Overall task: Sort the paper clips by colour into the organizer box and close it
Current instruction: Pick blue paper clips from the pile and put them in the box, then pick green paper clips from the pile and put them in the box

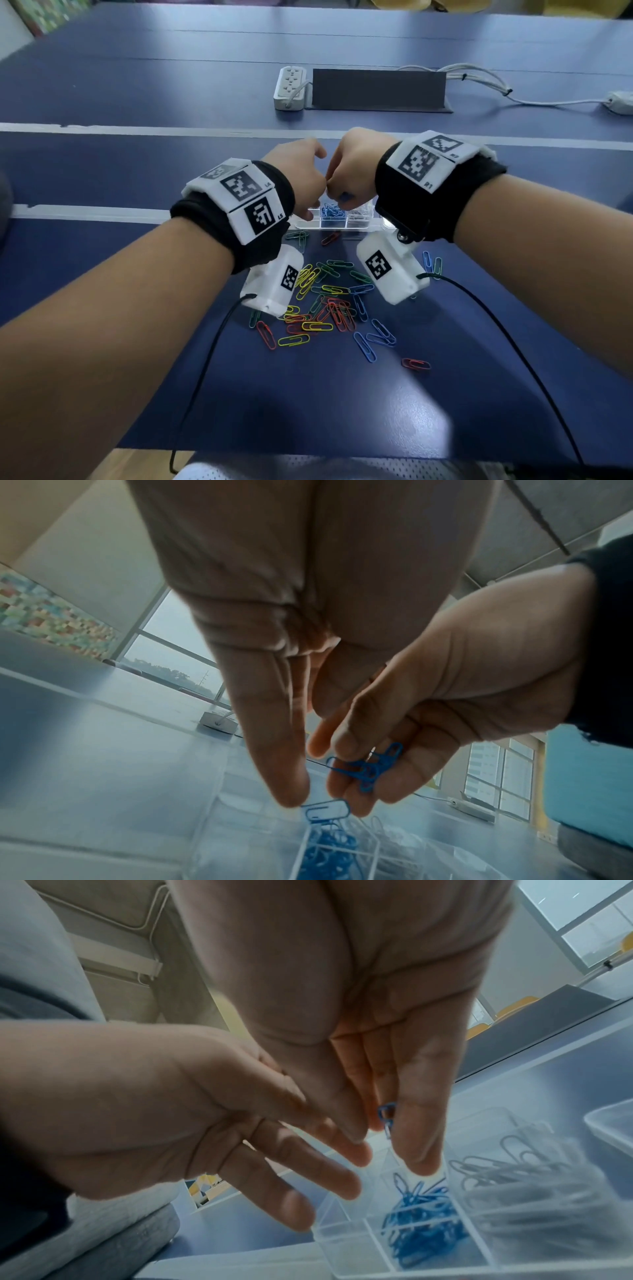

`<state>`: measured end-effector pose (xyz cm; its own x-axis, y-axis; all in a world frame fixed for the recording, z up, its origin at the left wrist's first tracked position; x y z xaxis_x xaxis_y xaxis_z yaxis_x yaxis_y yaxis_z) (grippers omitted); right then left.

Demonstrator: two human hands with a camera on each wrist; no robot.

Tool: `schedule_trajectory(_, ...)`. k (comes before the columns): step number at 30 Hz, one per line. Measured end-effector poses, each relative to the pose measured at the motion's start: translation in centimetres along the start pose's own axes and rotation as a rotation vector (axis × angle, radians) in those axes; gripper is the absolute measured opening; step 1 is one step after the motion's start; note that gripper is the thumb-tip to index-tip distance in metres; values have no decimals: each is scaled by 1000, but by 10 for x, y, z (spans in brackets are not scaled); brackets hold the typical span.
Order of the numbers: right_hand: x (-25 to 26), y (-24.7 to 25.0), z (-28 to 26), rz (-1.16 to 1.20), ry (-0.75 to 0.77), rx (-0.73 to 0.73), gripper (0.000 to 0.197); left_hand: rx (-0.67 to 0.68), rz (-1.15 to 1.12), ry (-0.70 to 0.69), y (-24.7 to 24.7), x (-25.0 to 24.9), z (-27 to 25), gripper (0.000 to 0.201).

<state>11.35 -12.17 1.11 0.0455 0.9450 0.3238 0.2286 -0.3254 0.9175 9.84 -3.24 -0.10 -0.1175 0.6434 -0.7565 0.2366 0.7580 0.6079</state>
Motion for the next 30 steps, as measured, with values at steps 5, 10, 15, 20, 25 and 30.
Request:
schedule_trajectory(5, 4, 0, 0, 33, -32, 23, 14, 27, 89, -19, 1, 7, -3, 47)
schedule_trajectory(10, 5, -1, -1, 220, -54, 16, 28, 36, 145, -62, 1, 7, -5, 49)
schedule_trajectory(15, -1, -3, -1, 372, -37, 42, 36, 18, 196, -88, 3, 10, -6, 49)
schedule_trajectory(20, -6, 5, -16, 194, 24, 15, 27, -42, 382, -163, 7, 7, -9, 40)
schedule_trajectory(25, -1, -12, -28, -176, 127, 34, 34, -8, 635, -276, -3, -5, -15, 41)
schedule_trajectory(30, -5, -5, -31, -126, 151, 16, 38, 1, 652, -309, -4, -4, -20, 39)
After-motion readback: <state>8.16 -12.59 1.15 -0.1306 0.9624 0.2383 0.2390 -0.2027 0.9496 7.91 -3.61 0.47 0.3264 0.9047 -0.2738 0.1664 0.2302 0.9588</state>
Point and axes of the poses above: each hand's wrist, its own z-axis towards the middle knuckle, its own y-axis out of the back of the hand, x = y × z, the point moved 7 cm from there along z, towards the middle knuckle, and after that the axes turned 3 degrees about -x, right-handed, at the moved point
